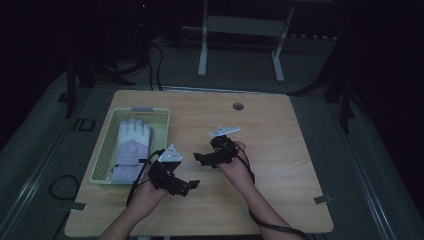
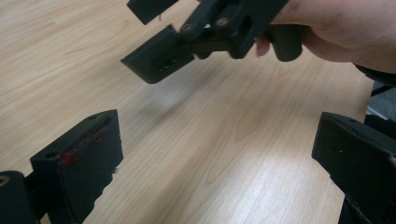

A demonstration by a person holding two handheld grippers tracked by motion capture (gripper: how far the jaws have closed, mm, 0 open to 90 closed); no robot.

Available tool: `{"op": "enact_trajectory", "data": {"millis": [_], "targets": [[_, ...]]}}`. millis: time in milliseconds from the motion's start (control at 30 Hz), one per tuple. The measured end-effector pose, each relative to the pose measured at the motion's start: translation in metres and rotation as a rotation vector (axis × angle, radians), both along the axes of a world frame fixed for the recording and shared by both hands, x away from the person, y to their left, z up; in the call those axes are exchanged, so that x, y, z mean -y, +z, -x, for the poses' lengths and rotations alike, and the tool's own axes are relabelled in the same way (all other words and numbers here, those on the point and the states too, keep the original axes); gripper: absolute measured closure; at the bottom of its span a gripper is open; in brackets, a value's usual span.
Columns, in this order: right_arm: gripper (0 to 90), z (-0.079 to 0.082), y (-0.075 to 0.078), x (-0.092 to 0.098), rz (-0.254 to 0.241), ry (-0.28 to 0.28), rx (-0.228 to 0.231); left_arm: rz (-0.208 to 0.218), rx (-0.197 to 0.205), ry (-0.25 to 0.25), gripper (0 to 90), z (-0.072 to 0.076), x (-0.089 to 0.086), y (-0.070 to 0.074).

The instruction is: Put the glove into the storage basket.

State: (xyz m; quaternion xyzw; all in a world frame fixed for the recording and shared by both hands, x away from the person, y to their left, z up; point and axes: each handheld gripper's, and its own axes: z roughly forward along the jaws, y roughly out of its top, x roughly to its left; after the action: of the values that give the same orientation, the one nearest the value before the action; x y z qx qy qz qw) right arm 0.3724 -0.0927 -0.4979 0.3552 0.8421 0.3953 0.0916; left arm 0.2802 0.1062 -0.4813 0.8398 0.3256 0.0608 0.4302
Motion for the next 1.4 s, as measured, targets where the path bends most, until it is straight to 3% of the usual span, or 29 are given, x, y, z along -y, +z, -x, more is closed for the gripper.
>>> {"op": "enact_trajectory", "data": {"millis": [200, 267, 367, 700, 1033, 1167, 1400], "targets": [[14.0, 0.002, -0.006, 0.015, -0.001, -0.014, -0.003, 0.009, -0.027, -0.039, 2.0, 0.0, 0.016, -0.01], [14.0, 0.005, -0.008, 0.025, 0.007, -0.02, 0.002, 0.034, -0.058, -0.075, 2.0, -0.002, 0.023, -0.018], [14.1, 0.01, -0.013, 0.036, 0.023, -0.037, 0.009, 0.023, -0.07, -0.087, 2.0, -0.004, 0.031, -0.025], [14.1, 0.026, -0.033, 0.064, 0.028, -0.044, -0.002, 0.006, -0.041, -0.113, 2.0, -0.004, 0.057, -0.046], [14.1, 0.033, -0.044, 0.081, 0.023, -0.05, -0.001, 0.042, -0.05, -0.127, 2.0, -0.004, 0.066, -0.062], [14.1, 0.035, -0.051, 0.086, 0.037, -0.044, -0.008, 0.08, -0.071, -0.131, 2.0, -0.005, 0.066, -0.067], [13.8, 0.038, -0.057, 0.094, 0.026, -0.016, 0.023, 0.136, -0.055, -0.106, 2.0, -0.005, 0.061, -0.069]]}}
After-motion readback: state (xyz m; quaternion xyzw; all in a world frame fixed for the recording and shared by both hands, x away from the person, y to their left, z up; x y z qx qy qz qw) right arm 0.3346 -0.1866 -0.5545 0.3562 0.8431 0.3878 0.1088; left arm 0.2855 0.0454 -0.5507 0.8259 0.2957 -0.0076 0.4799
